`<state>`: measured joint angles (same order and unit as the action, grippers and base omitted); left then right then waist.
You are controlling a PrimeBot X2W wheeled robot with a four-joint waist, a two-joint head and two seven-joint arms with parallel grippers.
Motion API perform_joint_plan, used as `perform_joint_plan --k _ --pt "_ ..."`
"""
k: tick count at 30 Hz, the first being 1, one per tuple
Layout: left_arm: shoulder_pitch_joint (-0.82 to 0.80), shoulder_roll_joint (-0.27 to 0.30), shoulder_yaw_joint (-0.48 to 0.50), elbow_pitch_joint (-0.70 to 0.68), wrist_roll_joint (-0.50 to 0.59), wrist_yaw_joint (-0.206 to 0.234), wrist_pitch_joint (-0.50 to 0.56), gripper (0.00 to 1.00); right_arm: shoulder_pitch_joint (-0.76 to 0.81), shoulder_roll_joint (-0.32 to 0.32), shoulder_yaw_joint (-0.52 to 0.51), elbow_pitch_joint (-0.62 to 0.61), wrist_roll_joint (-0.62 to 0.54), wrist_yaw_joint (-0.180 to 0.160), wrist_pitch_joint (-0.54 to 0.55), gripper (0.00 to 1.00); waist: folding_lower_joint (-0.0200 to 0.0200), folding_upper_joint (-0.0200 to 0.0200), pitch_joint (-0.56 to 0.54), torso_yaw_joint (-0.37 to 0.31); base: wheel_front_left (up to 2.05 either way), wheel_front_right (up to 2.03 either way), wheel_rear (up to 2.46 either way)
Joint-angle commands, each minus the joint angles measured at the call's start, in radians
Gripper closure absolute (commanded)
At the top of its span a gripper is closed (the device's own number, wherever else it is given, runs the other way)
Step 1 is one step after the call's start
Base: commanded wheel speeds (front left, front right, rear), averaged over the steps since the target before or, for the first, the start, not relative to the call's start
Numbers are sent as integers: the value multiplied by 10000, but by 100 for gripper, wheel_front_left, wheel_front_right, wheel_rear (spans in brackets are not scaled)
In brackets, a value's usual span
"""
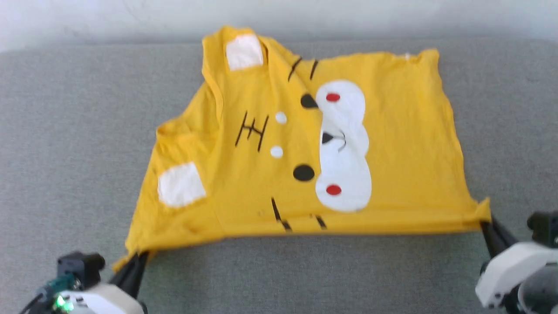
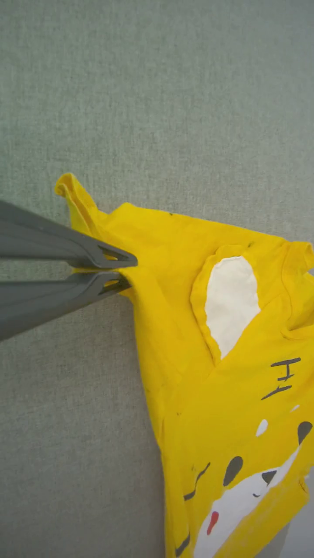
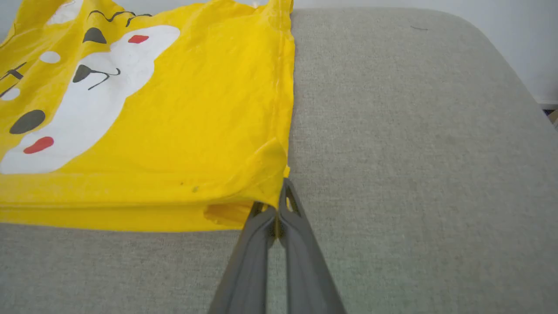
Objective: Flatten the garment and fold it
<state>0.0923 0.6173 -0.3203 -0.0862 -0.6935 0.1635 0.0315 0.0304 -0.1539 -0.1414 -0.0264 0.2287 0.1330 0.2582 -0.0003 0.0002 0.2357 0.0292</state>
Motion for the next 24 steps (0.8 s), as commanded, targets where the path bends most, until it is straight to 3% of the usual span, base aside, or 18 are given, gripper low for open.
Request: perform_joint_plan --k 1,9,18,24 --pt "303 157 -14 -58 -224 12 303 100 304 -162 -58 42 159 -23 216 100 3 -2 -698 100 0 0 0" --pt "1998 731 -676 -690 -1755 7 3015 100 2213 -1103 480 -180 1387 -23 2405 100 3 -2 -1414 303 0 0 0" --pt "3204 951 -778 -1770 -2725 383 4044 100 3788 -952 231 -728 2206 -23 4559 100 3 -2 -1845 456 0 0 0" --pt "3720 1189 -542 -2513 -3037 606 4175 100 4251 -713 -183 -1522 2284 -23 5272 100 3 -2 -1923 419 0 0 0"
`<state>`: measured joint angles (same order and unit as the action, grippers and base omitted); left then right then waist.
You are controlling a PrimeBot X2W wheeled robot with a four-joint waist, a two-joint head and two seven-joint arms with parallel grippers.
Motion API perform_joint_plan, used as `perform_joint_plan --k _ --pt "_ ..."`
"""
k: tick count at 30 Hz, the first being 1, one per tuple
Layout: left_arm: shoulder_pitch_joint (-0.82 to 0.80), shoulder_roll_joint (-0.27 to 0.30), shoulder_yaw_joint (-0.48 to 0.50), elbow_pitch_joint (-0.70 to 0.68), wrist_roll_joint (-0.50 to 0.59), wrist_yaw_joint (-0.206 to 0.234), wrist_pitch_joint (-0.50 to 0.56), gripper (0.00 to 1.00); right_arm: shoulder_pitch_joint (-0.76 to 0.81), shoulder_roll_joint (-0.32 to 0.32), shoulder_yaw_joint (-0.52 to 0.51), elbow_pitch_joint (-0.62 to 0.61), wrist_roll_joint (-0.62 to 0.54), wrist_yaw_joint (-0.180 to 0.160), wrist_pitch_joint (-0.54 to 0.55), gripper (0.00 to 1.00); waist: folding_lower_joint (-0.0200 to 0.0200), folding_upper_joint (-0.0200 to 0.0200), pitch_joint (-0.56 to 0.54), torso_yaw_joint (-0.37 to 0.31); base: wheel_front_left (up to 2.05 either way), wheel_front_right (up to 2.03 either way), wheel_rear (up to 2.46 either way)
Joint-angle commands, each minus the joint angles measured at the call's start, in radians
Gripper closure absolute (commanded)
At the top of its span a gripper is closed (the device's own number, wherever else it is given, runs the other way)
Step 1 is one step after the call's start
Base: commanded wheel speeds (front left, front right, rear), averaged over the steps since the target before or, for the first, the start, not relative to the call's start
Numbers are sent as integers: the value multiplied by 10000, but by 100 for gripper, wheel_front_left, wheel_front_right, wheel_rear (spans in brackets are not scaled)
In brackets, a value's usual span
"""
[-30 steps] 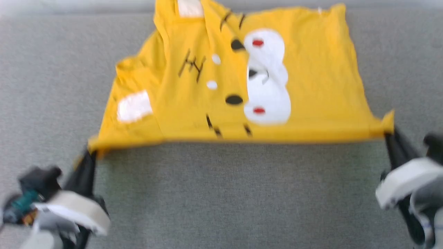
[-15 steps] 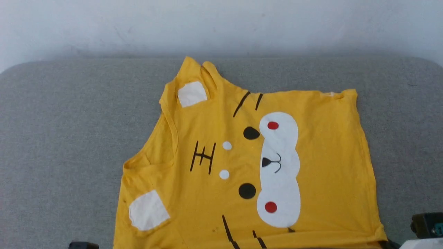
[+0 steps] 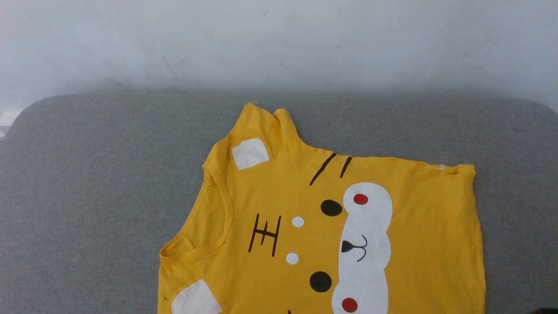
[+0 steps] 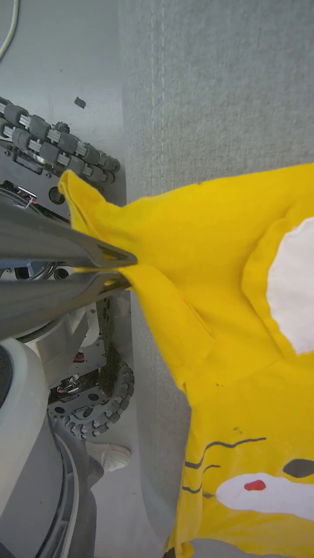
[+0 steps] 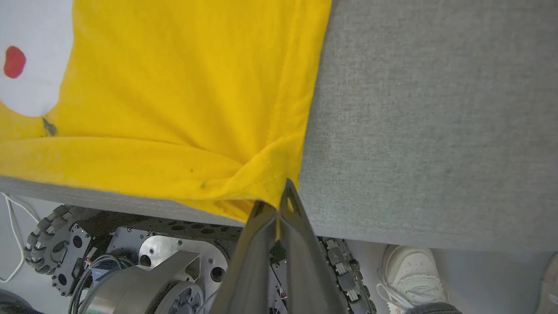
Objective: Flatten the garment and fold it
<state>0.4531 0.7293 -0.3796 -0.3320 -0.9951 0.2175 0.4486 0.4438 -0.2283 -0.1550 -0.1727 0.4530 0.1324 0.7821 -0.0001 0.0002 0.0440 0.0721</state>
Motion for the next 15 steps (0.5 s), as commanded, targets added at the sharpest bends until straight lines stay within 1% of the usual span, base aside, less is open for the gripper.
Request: perform_joint_plan --k 1,4,8,10,15 --pt "139 88 120 -171 -3 91 -73 100 152 59 -101 -188 15 -17 51 100 1 -2 -11 -17 0 0 0" --pt "13 118 443 -409 297 207 -570 100 77 131 -286 -556 -132 -17 -279 100 1 -2 -6 -39 0 0 0" --pt "-320 194 658 -573 727 142 -1054 100 -163 91 -360 -743 -398 -17 -822 100 1 -2 85 -66 0 0 0" --pt "-740 262 816 -639 1119 14 -1463 100 -408 62 -408 -805 -538 -17 -1212 100 1 -2 229 -75 0 0 0" --pt "-2199 499 902 -489 2144 -545 -2168 100 -1310 -93 -328 -874 -830 -17 -1949 100 1 -2 887 -162 0 0 0"
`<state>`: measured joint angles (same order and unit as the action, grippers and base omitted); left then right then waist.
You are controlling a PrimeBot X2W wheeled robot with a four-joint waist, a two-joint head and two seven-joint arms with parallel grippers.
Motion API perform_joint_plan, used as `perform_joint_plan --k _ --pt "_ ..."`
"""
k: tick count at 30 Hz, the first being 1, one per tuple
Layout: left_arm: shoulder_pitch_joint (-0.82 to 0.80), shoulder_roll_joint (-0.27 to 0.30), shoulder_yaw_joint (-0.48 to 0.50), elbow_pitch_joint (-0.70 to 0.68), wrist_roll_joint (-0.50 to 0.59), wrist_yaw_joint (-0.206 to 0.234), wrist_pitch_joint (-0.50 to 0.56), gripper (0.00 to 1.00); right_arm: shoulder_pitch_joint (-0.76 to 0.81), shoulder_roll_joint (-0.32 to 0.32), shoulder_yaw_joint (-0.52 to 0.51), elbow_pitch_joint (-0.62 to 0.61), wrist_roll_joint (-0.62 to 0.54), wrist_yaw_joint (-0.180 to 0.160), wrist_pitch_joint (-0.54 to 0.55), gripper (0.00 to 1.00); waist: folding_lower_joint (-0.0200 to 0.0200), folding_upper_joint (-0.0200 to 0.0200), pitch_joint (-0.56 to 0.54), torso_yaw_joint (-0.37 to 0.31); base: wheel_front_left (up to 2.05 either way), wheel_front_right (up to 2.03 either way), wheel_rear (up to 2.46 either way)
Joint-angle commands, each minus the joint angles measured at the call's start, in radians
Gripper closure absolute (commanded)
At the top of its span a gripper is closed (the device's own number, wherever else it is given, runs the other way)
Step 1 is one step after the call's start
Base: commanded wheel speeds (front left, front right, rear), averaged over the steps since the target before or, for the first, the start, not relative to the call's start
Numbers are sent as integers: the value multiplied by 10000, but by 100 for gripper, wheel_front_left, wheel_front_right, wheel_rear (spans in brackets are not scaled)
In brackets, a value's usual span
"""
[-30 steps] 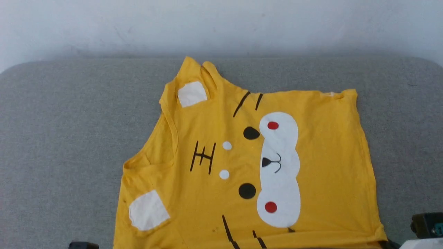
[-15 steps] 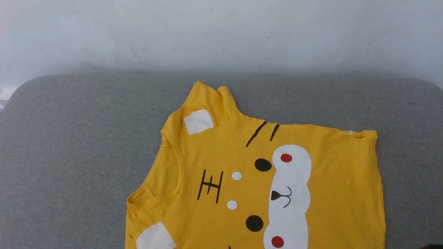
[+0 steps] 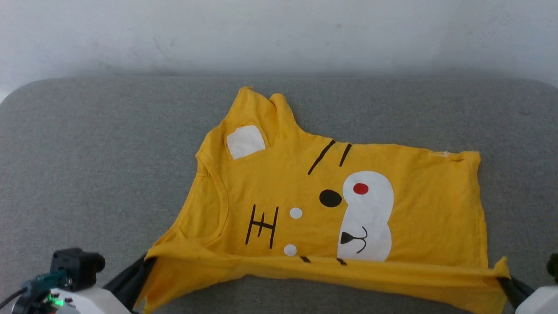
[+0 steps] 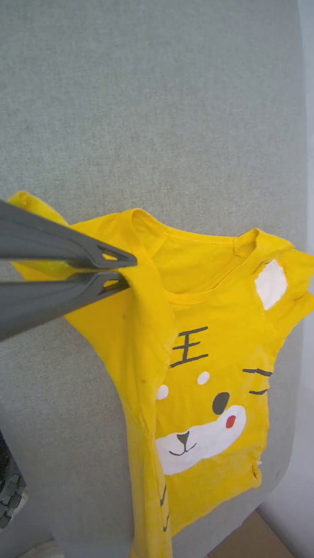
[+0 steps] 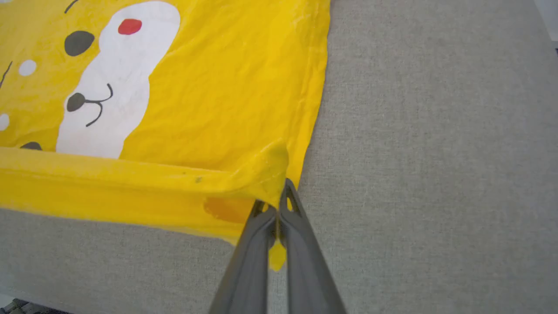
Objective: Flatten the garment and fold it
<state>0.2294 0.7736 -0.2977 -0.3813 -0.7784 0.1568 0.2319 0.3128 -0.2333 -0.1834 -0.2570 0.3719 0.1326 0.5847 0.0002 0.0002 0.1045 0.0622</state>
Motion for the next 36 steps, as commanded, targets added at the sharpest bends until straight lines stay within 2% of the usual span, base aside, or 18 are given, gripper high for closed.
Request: perform_joint_plan --k 1,5,12,22,23,25,26,27,28,36 --pt "-281 75 51 91 118 -80 -75 100 -235 -69 -31 -26 -97 -19 -96 100 -2 -2 430 -95 0 0 0" --pt "-1644 119 -168 616 654 -671 -235 100 -1121 -221 130 97 -360 -19 -298 100 -2 -2 1088 -210 0 0 0" --pt "-3777 -355 -703 1820 1366 -1542 -690 100 -2465 -457 394 628 -649 -19 -207 100 -2 -2 2172 -406 0 0 0" --pt "-4998 -1227 -1564 4155 1587 -2249 -944 100 -3612 -432 1239 2219 -713 -19 -73 100 -2 -2 2736 -477 0 0 0" --pt "-5061 -1288 -1624 4377 1592 -2280 -952 91 -3667 -424 1301 2368 -690 -19 -46 100 -2 -2 2743 -463 0 0 0" --pt "-5154 -1400 -1712 4790 1537 -2315 -880 55 -3754 -383 1339 2570 -643 -19 -18 94 -2 -2 2745 -436 0 0 0" --pt "-5203 -1440 -1754 4939 1515 -2341 -855 17 -3786 -362 1336 2643 -621 -19 27 94 -2 -2 2743 -425 0 0 0" --pt "-5254 -1508 -1747 5063 1464 -2348 -882 0 -3810 -366 1356 2678 -610 -19 71 17 -2 -2 2734 -410 0 0 0" --pt "-5297 -1572 -1731 5168 1406 -2355 -919 0 -3832 -367 1350 2685 -585 -19 94 0 -2 -2 2707 -398 0 0 0" --pt "-5008 -2059 -1149 5287 596 -2099 -1557 0 -3535 -303 1143 2220 -26 -19 661 0 -2 -2 1969 -354 0 0 0"
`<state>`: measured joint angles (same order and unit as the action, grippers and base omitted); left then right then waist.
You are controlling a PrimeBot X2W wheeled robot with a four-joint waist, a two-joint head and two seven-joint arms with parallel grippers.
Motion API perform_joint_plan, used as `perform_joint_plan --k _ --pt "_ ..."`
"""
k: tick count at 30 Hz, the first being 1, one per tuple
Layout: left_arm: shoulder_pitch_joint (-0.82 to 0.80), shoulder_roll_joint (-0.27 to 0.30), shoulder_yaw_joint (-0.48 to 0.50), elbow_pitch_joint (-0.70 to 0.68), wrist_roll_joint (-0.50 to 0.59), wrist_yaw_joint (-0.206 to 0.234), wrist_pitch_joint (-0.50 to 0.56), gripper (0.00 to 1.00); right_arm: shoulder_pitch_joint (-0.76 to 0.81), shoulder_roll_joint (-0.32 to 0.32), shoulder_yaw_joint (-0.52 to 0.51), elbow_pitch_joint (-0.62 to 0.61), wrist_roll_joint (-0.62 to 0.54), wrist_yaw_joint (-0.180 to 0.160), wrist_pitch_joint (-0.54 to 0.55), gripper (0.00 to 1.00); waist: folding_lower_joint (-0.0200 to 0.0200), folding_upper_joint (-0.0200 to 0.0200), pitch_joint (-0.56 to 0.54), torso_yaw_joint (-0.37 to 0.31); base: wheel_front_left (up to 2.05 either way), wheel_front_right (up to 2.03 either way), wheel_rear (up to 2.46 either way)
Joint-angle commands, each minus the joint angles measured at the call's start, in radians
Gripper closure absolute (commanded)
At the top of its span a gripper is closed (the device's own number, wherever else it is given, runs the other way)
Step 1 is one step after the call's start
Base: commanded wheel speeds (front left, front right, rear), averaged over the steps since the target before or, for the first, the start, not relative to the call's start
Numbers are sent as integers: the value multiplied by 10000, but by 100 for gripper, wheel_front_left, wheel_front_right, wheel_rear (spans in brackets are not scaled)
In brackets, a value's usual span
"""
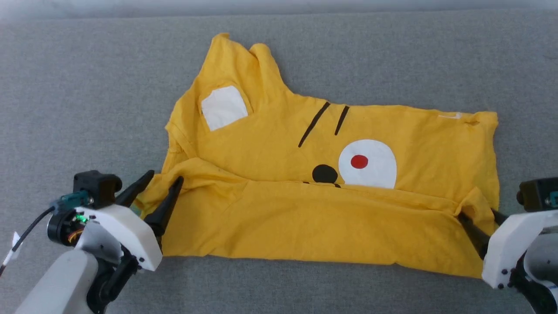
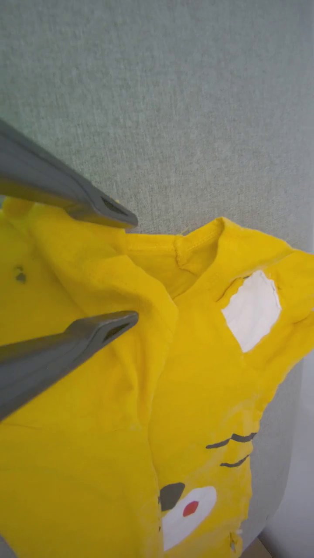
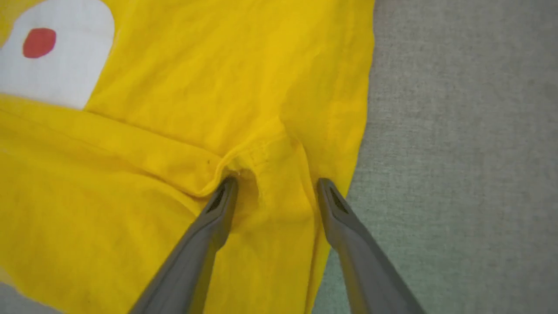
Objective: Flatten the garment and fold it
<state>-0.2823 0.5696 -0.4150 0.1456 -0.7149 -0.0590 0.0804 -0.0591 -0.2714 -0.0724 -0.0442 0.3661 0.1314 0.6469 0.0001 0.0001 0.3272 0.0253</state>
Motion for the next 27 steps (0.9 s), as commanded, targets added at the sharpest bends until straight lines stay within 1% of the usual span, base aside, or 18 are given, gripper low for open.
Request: perform_joint_plan --k 1,5,8,10,14,17,19,21,23,24,27 --pt "237 -46 122 -75 -156 116 -121 0 296 104 -34 -45 137 -7 191 0 -1 -1 -399 14 0 0 0" --pt "941 -20 533 -679 -407 538 -511 0 835 143 -324 -738 407 -7 715 0 -1 -1 -938 -15 0 0 0" --pt "1598 5 920 -1290 -377 1065 -1031 0 1199 261 -689 -1358 388 -7 526 0 -1 -1 -1265 -26 0 0 0" --pt "2046 -15 1123 -1676 -248 1442 -1424 0 1462 379 -953 -1703 268 -7 212 0 -1 -1 -1468 -15 0 0 0" --pt "2886 -195 1478 -2309 201 2221 -2452 0 1854 732 -1489 -2219 -506 -7 -1305 0 -1 -1 -1822 19 0 0 0" --pt "3501 -437 1715 -2625 696 2819 -3083 0 2202 1256 -1703 -2243 -1197 -7 -2659 0 -1 -1 -2069 50 0 0 0" --pt "3895 -660 1803 -2779 1145 3137 -3294 0 2428 1706 -1946 -2161 -1690 -7 -3558 0 -1 -1 -2202 69 0 0 0" --pt "4258 -921 1807 -2870 1601 3306 -3382 0 2687 2012 -2067 -2052 -2133 -7 -4319 0 -1 -1 -2308 109 0 0 0" --pt "4567 -1175 1847 -2887 2072 3442 -3410 0 2868 2161 -2212 -1877 -2419 -7 -5103 0 -1 -1 -2392 149 0 0 0" --pt "4695 -1399 1955 -2945 2182 3492 -3413 0 2963 2189 -2210 -1736 -2519 -7 -5393 0 -1 -1 -2432 163 0 0 0" --pt "5139 -1955 2203 -2970 2380 3442 -3418 0 3148 2205 -2242 -1147 -2265 -7 -6159 0 -1 -1 -2554 184 0 0 0"
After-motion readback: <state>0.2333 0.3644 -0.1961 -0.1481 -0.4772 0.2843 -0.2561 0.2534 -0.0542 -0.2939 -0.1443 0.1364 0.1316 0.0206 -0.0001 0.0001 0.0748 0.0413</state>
